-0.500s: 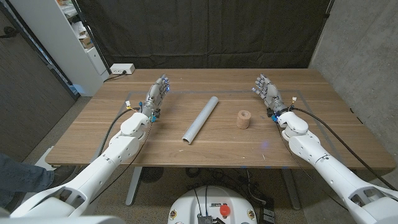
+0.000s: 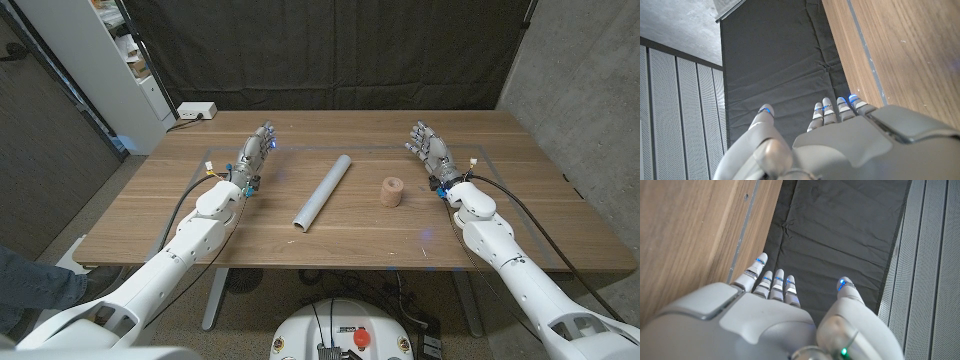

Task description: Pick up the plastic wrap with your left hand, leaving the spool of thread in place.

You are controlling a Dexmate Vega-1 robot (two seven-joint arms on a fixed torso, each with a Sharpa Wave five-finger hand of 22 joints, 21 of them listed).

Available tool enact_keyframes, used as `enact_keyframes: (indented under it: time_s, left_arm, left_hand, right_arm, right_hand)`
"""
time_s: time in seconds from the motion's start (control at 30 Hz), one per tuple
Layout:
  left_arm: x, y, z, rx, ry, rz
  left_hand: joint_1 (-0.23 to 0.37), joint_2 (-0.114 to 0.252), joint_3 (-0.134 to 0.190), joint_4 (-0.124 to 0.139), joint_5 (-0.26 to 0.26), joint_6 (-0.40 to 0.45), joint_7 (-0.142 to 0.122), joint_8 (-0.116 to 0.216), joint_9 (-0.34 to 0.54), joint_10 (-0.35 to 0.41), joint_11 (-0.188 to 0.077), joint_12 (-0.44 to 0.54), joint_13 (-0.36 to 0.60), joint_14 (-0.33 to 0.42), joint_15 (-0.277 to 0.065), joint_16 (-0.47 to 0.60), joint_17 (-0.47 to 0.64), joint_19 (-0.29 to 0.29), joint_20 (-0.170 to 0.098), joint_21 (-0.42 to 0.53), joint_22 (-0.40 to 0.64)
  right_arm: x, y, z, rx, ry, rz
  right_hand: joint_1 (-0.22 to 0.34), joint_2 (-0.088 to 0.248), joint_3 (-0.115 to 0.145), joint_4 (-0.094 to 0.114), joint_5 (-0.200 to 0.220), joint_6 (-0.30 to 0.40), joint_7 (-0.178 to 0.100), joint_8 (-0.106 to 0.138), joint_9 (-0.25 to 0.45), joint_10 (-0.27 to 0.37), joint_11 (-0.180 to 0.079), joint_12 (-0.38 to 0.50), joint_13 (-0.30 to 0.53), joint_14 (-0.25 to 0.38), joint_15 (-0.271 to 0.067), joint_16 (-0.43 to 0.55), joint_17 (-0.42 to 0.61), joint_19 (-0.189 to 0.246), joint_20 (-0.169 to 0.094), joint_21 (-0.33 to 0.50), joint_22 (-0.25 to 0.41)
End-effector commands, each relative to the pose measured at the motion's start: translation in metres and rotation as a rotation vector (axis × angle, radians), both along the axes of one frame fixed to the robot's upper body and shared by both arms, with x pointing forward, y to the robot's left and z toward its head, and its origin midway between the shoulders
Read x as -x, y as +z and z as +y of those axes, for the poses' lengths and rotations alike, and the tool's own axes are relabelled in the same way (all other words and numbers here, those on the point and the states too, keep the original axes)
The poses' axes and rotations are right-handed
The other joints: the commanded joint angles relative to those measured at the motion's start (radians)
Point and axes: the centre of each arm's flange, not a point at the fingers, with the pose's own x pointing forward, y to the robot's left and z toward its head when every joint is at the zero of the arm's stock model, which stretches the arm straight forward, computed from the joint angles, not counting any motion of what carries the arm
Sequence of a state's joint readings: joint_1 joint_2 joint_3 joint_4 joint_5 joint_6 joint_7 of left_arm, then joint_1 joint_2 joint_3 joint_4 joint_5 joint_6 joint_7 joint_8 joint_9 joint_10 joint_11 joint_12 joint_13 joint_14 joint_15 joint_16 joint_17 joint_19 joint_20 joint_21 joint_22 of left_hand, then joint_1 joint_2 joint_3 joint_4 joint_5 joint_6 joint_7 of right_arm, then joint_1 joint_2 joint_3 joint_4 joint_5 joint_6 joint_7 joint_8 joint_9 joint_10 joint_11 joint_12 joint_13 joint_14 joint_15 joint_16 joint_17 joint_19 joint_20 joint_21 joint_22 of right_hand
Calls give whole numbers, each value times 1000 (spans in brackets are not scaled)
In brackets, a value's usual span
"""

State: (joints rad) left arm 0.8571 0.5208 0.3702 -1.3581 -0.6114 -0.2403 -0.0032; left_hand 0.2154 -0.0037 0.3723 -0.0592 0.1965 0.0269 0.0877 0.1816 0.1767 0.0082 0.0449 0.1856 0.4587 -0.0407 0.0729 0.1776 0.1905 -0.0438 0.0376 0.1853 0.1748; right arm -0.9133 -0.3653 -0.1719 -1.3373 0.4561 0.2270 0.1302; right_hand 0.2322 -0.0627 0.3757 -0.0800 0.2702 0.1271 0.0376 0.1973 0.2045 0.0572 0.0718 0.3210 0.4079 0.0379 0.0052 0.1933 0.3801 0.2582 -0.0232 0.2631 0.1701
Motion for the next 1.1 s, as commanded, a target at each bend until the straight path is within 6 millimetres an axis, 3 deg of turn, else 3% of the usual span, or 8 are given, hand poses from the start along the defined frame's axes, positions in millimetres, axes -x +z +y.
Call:
enact_keyframes:
  time_s: [0.03,1.1]
  left_arm:
    - [1,3,-2,-14,2,-7]
    - [11,9,7,-94,-54,-79]
  left_hand:
    - [8,1,5,-3,4,3,4,6,3,1,4,5,-1,1,6,6,2,-7,3,5,5]
    - [22,19,14,-14,0,27,-7,14,3,29,-7,15,-35,24,2,15,-5,-15,18,8,5]
  right_arm:
    - [0,-1,-4,-2,-12,-6]
    - [-10,-4,1,-77,-38,-48]
  right_hand:
    - [3,5,6,3,8,13,2,9,-1,11,0,-4,-3,11,0,7,-2,8,1,-2,1]
    - [4,13,5,0,14,23,2,10,-7,14,5,-32,-35,-4,-1,1,-26,3,-1,-20,2]
